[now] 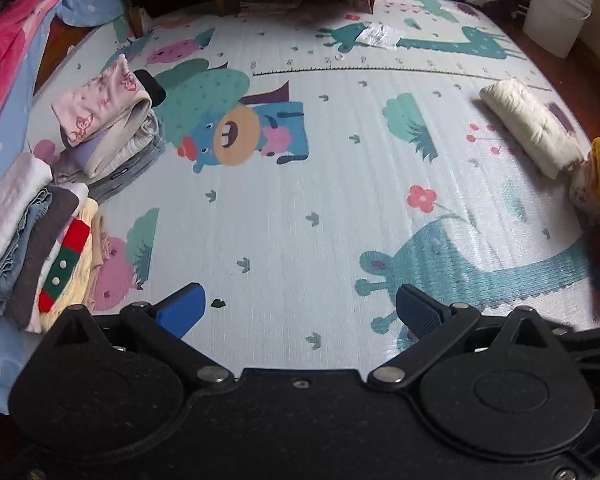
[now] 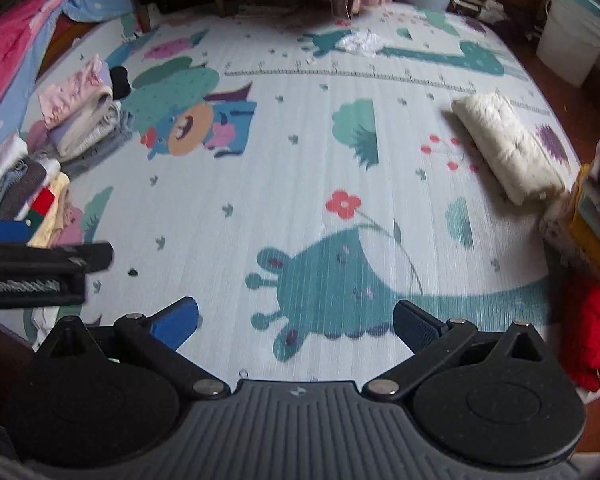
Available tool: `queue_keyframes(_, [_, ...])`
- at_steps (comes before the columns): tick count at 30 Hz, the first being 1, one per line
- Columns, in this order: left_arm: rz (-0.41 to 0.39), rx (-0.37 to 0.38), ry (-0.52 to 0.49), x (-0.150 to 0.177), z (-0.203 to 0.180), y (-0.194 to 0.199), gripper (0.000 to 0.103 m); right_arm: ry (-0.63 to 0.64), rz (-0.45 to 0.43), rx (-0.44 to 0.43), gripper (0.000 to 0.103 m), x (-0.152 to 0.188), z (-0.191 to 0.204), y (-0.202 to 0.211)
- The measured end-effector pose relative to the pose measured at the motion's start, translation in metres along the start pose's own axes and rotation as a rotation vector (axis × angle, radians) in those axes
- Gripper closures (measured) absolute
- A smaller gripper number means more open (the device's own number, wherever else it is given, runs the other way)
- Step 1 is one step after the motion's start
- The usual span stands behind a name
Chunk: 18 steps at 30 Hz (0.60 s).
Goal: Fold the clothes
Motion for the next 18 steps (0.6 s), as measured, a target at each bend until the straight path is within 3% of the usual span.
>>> queue_keyframes(18, [0.009,0.007,0.002,0.023,-0.005,0.003,0.001,0.008,0.050,0.009,0.000,0.033,0.007,0.003])
Point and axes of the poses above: each gripper's, at about its wrist camera, not at the fingertips, and y roughly against the way its jaws point, z to its left, x to its underside, the point moved 7 cm from there along -y, roughly the way its jaws point
